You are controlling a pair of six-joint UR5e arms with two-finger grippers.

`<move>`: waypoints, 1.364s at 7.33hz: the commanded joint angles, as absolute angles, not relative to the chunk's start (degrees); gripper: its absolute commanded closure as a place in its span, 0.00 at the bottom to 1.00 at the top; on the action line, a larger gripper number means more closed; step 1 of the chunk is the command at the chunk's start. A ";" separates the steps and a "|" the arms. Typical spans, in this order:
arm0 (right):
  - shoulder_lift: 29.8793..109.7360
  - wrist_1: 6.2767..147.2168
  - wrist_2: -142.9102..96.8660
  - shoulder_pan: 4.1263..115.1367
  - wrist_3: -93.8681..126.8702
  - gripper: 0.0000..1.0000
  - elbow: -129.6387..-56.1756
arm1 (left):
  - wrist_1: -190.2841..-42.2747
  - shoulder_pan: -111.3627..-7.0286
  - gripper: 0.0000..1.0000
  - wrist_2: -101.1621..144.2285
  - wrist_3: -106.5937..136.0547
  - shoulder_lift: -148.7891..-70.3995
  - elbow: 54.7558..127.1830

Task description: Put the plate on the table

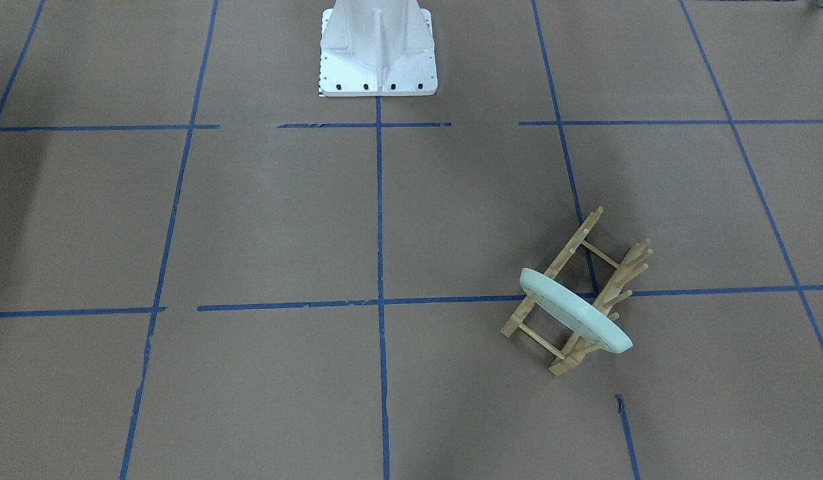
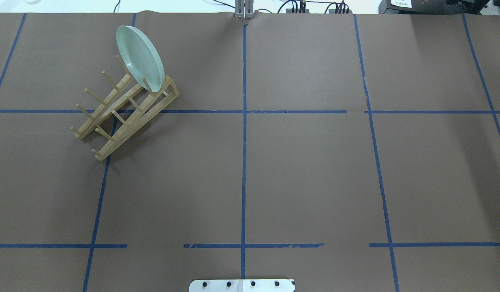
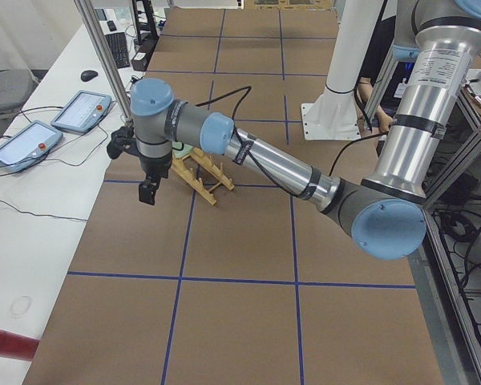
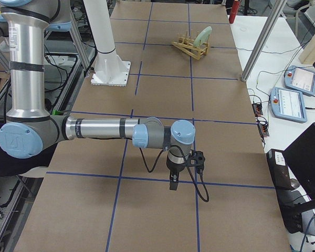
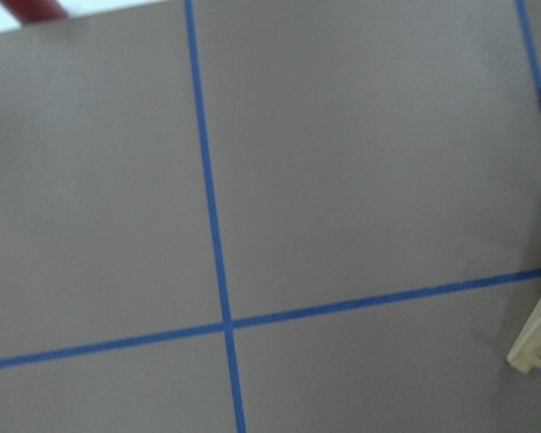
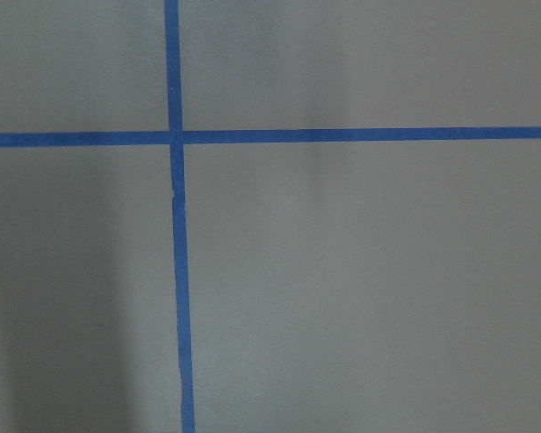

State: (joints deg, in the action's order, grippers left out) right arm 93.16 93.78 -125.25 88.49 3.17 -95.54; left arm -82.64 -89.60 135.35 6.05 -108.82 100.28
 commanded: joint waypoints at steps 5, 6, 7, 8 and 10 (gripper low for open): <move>93.16 93.78 -125.24 88.50 3.16 0.00 -95.54 | -148.65 -70.54 0.00 130.34 88.85 -112.59 88.25; 93.16 93.78 -125.24 88.51 3.16 0.00 -95.54 | -152.10 -65.88 0.00 121.99 97.73 -112.67 88.24; 93.16 93.78 -125.24 88.42 3.16 0.00 -95.54 | -153.79 -63.22 0.00 118.77 102.96 -112.85 87.98; 93.16 93.78 -125.24 88.42 3.16 0.00 -95.54 | -155.29 -61.45 0.00 118.22 105.36 -112.85 87.98; 93.16 93.78 -125.24 88.42 3.25 0.00 -95.54 | -155.39 -56.80 0.00 111.57 106.00 -114.16 87.02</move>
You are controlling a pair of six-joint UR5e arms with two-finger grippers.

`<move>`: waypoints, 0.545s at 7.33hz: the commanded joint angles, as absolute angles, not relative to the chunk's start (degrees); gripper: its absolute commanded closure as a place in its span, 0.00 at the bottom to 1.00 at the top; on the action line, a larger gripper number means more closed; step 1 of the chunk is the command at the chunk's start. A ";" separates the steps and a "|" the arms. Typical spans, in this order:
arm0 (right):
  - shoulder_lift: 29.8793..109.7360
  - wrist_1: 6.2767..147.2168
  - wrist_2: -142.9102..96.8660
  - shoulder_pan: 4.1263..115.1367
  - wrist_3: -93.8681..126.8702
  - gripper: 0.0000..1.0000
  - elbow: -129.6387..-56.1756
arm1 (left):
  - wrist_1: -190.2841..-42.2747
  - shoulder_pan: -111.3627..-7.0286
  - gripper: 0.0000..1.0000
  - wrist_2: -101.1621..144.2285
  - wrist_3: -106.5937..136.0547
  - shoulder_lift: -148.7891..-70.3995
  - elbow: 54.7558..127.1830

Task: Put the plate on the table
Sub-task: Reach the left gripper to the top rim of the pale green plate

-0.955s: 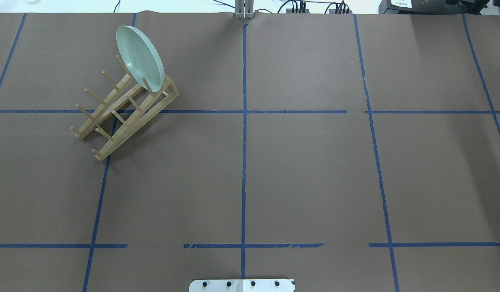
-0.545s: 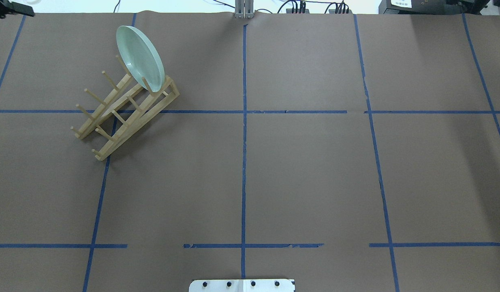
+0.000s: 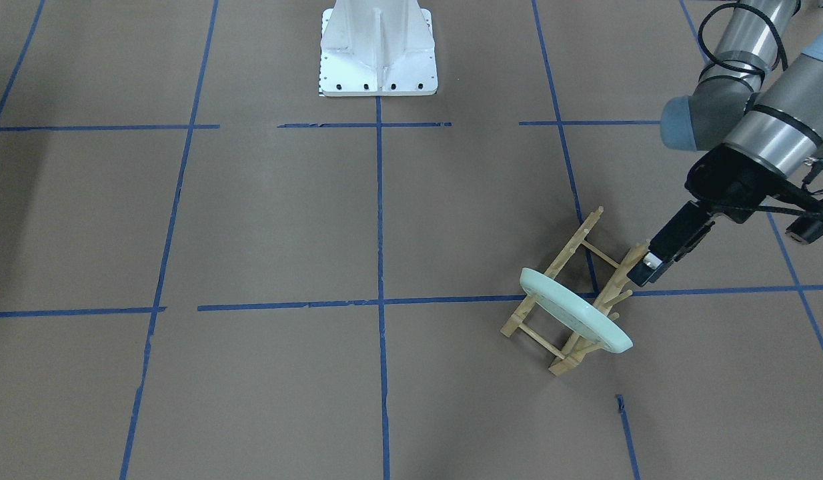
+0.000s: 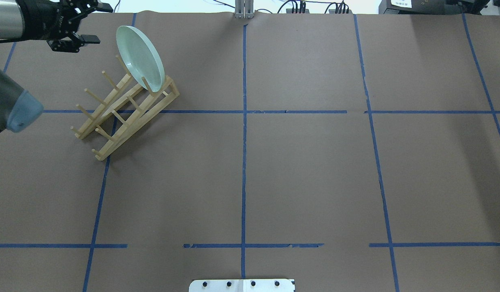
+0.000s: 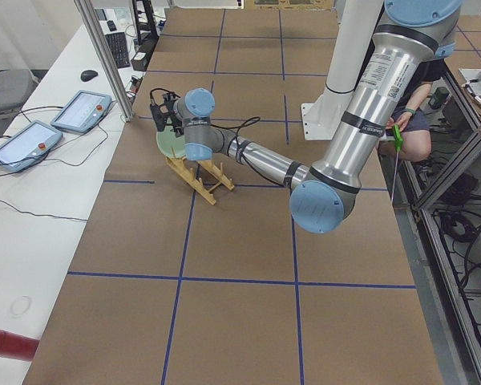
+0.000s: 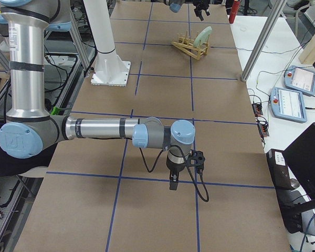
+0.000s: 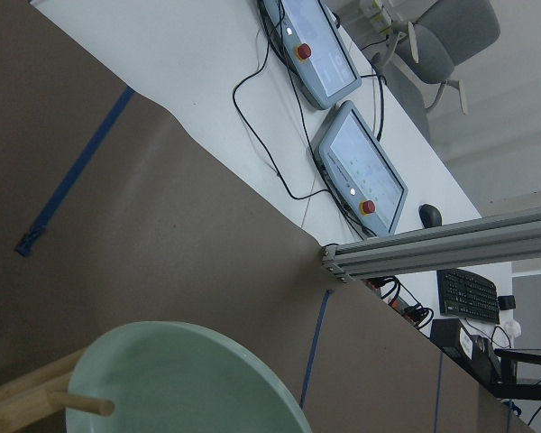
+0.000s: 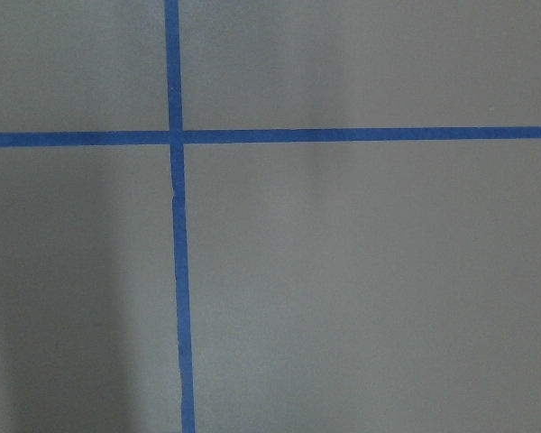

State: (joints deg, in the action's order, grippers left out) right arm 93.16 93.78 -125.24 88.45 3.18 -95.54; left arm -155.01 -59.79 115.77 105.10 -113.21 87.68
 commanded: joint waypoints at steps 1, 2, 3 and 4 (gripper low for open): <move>93.16 93.78 -125.24 88.42 3.16 0.00 -95.54 | -155.39 -56.08 0.01 110.92 106.00 -115.47 85.45; 93.16 93.78 -125.24 88.42 3.16 0.00 -95.54 | -155.22 -55.81 0.04 110.92 106.00 -116.36 85.08; 93.16 93.87 -125.24 88.42 3.16 0.00 -95.54 | -155.21 -55.29 0.08 110.83 105.91 -117.59 83.69; 93.16 93.78 -125.24 88.42 3.16 0.00 -95.54 | -155.30 -54.85 0.15 110.83 105.82 -117.95 82.98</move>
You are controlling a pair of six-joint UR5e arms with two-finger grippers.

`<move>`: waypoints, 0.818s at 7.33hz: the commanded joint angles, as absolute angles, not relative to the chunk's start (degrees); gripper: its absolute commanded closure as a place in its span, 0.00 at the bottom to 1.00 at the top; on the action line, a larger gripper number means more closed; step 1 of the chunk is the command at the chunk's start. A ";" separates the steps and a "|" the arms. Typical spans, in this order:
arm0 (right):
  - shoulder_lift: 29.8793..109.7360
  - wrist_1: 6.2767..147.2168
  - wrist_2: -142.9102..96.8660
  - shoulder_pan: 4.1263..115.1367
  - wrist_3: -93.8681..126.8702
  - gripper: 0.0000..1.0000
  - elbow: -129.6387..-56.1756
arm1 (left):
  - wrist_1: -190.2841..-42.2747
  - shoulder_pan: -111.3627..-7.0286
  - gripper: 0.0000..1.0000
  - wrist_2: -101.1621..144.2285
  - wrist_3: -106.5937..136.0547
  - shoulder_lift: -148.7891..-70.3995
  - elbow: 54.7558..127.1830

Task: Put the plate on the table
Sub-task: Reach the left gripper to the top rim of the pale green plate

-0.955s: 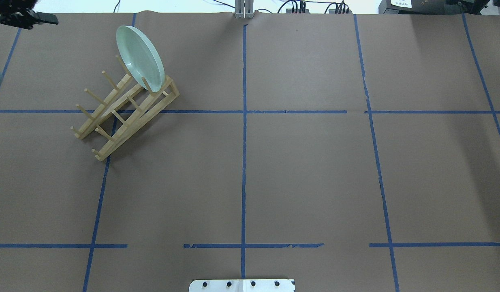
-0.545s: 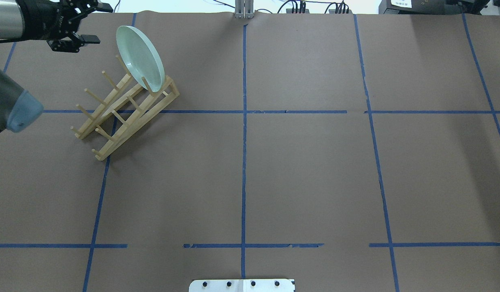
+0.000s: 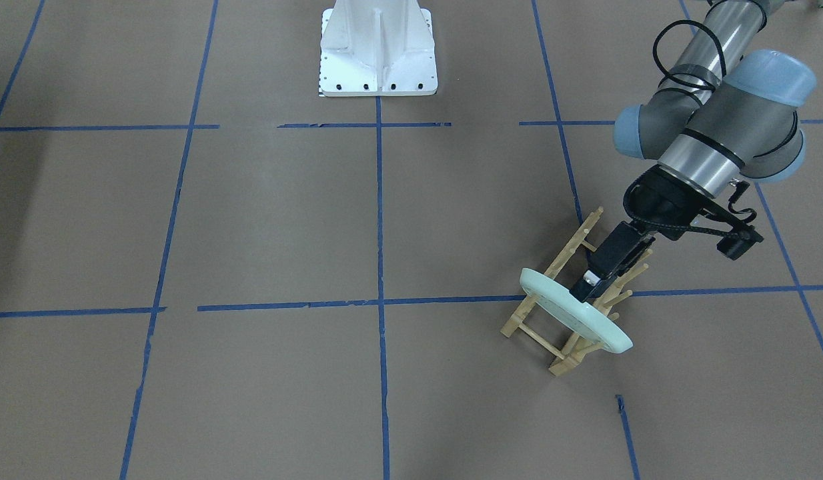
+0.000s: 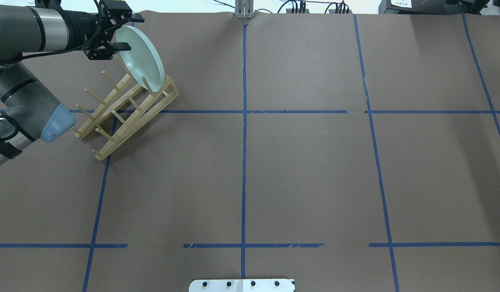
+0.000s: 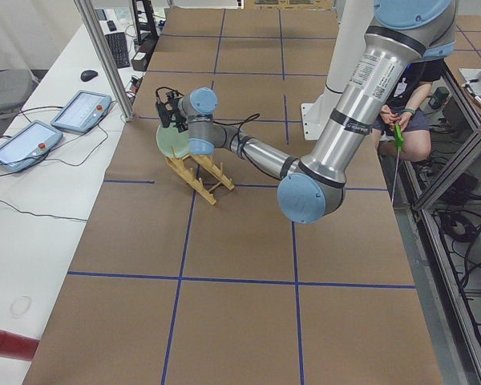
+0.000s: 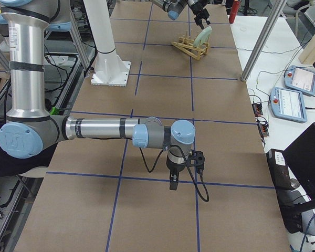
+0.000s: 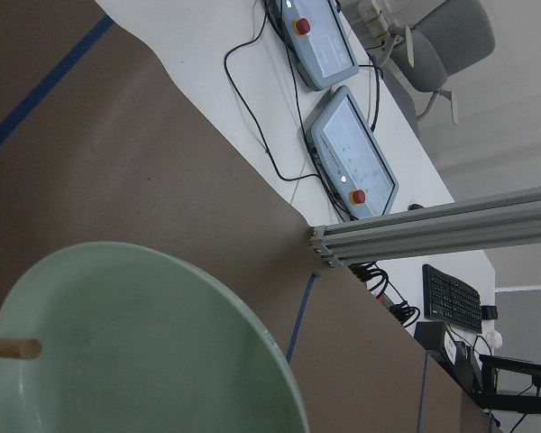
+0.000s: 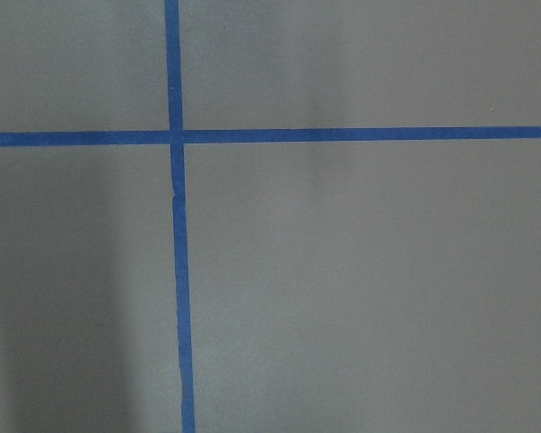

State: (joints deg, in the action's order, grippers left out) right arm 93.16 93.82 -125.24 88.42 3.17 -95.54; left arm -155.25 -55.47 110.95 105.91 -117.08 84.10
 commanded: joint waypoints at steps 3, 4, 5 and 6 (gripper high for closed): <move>93.16 93.78 -125.24 88.50 3.16 0.00 -95.54 | -155.30 -54.76 0.55 110.83 105.64 -118.12 82.62; 93.16 93.78 -125.24 88.51 3.16 0.00 -95.54 | -155.39 -54.76 0.71 110.92 105.38 -118.12 82.62; 93.16 93.78 -125.24 88.51 3.16 0.00 -95.54 | -155.39 -54.76 0.83 110.92 105.29 -118.04 82.62; 93.16 93.78 -125.24 88.42 3.16 0.00 -95.54 | -155.39 -54.76 0.97 110.92 105.29 -117.95 82.62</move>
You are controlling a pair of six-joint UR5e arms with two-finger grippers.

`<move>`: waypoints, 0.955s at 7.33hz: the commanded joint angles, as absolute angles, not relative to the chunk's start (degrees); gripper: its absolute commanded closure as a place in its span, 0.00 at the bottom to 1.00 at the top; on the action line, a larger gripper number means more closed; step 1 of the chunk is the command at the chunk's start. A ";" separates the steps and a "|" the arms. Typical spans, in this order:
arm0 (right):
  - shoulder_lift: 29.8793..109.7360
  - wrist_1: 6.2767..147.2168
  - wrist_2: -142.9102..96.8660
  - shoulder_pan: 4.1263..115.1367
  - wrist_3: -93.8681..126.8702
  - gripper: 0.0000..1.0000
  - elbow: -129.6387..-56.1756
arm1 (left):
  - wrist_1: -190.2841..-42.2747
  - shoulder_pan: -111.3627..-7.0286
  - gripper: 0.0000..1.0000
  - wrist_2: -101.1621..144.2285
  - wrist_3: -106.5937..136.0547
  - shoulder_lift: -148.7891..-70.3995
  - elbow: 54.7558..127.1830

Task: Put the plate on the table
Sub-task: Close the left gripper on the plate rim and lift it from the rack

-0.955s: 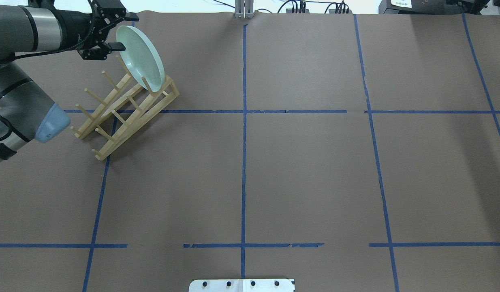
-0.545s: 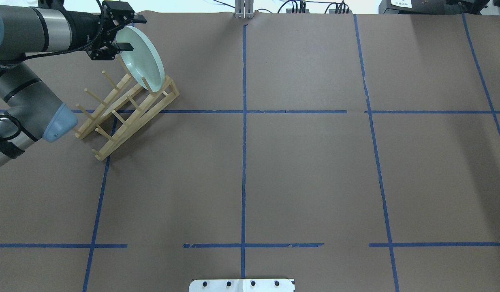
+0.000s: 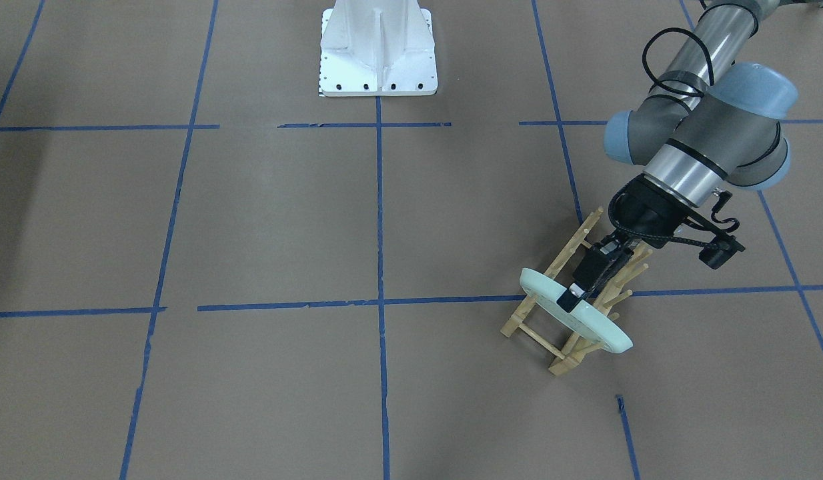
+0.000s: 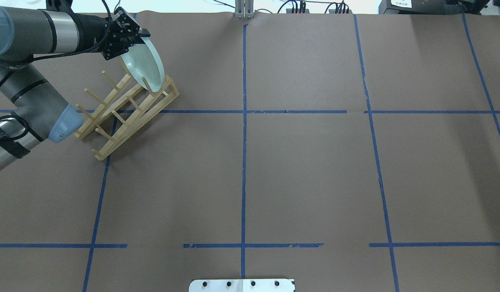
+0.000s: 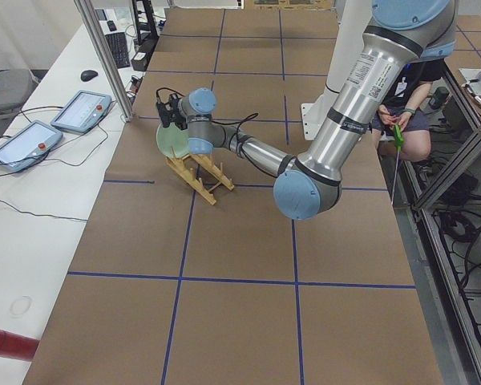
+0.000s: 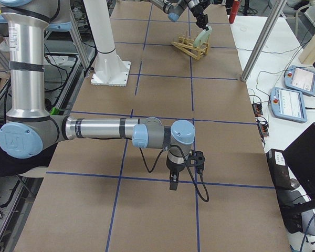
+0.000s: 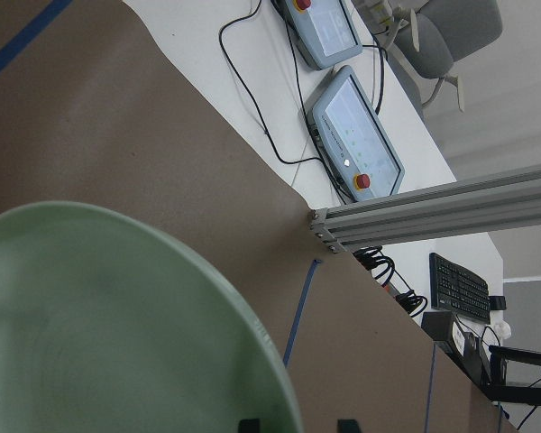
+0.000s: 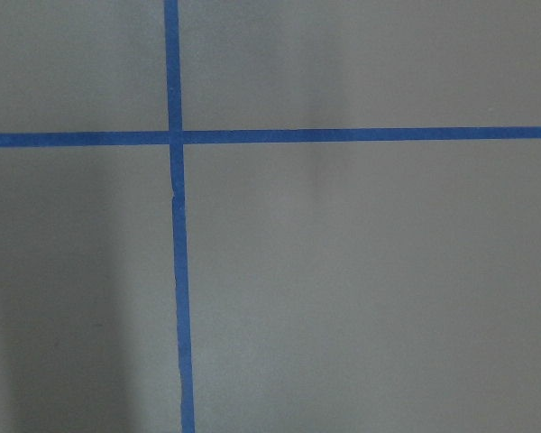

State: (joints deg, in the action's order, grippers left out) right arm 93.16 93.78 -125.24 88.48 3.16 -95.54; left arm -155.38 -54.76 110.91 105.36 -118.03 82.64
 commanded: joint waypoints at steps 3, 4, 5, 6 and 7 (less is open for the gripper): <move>93.16 93.78 -125.24 88.42 3.16 0.00 -95.54 | -157.84 -55.80 1.00 111.18 105.29 -117.43 84.28; 93.16 93.78 -125.24 88.42 3.16 0.00 -95.54 | -161.59 -55.98 1.00 111.18 105.99 -116.38 84.90; 93.16 93.78 -125.24 88.42 3.16 0.00 -95.54 | -164.50 -56.16 1.00 111.18 106.17 -115.24 84.99; 93.16 93.87 -125.24 88.42 3.16 0.00 -95.54 | -166.36 -57.03 1.00 111.18 108.35 -114.70 84.99; 93.16 93.78 -125.24 88.42 3.16 0.00 -95.54 | -167.68 -59.56 1.00 111.62 110.63 -114.78 85.43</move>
State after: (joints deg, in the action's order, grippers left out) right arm 93.16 93.82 -125.24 88.42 3.16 -95.54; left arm -165.57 -57.32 111.28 108.14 -115.07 85.05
